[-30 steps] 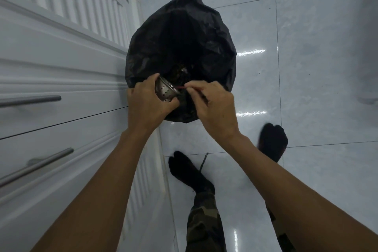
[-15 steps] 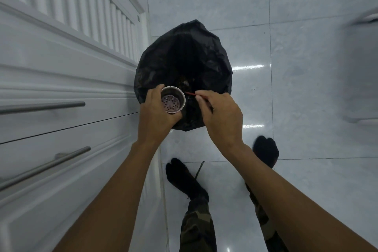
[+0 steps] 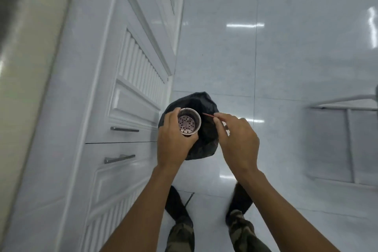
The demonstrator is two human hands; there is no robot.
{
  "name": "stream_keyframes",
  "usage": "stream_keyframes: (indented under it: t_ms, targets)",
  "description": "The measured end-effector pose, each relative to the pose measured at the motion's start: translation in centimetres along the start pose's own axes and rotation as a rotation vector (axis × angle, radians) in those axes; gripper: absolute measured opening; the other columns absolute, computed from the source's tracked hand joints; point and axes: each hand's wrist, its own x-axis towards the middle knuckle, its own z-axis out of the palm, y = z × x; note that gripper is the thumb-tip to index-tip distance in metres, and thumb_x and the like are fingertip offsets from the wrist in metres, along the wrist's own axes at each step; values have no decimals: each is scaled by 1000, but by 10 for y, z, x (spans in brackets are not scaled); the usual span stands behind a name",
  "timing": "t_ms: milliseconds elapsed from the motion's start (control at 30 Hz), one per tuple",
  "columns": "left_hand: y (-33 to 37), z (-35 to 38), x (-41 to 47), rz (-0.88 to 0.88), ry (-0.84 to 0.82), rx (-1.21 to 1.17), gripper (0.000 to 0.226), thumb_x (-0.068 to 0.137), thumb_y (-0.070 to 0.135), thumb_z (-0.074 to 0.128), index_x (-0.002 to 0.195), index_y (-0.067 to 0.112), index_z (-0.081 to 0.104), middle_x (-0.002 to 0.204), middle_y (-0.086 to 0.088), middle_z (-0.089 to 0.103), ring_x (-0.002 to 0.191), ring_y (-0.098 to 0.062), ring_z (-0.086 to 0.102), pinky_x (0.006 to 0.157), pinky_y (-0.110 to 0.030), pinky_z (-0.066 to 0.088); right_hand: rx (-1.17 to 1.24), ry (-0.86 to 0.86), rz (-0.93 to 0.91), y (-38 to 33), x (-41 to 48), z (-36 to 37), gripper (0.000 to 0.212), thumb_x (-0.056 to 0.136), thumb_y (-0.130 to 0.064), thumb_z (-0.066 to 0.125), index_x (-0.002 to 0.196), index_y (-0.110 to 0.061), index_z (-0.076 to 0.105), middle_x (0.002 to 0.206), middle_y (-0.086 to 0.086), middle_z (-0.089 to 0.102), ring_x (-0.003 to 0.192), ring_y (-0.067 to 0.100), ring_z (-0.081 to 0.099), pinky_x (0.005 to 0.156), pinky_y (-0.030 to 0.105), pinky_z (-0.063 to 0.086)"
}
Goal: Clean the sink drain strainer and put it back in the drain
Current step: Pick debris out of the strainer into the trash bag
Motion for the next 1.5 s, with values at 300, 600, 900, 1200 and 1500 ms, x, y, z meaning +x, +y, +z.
stream_keyframes:
  t_ms: [300,600,900,1200,1500]
  targets:
    - [146,-149,-42,-23,172,-120,81,74,42,84,141,33,40,135,11,51,115,-23,59,90,-37,56,10,124,-138,-110,0,-175,14,98,-40,59,107,-38,70,83,-15,70,77,8,63,54,19,44]
    - [209,-268,-67,33,393,-183,83,72,40,88,141,27,44,135,6,54,118,-19,59,94,-37,57,146,204,-361,-228,-1,-254,16,99,-39,61,112,-37,71,92,-17,72,80,5,61,60,24,51]
    - [167,-379,-90,-47,580,-153,81,72,40,87,140,27,45,133,7,54,117,-18,58,94,-41,55,195,163,-563,-337,-29,-246,17,100,-42,57,113,-39,68,97,-18,72,82,5,61,59,20,48]
    - [50,-453,-115,-168,647,-208,78,71,45,89,137,28,50,129,9,56,115,-11,60,91,-35,57,190,42,-744,-455,-74,-169,18,102,-41,56,113,-37,69,96,-16,72,83,4,61,59,14,38]
    - [-59,-441,-81,-326,450,-209,87,75,36,84,147,19,38,146,-2,40,127,-26,54,100,-42,55,91,-113,-824,-499,-66,-88,23,104,-42,50,113,-36,70,96,-17,70,80,5,60,61,22,48]
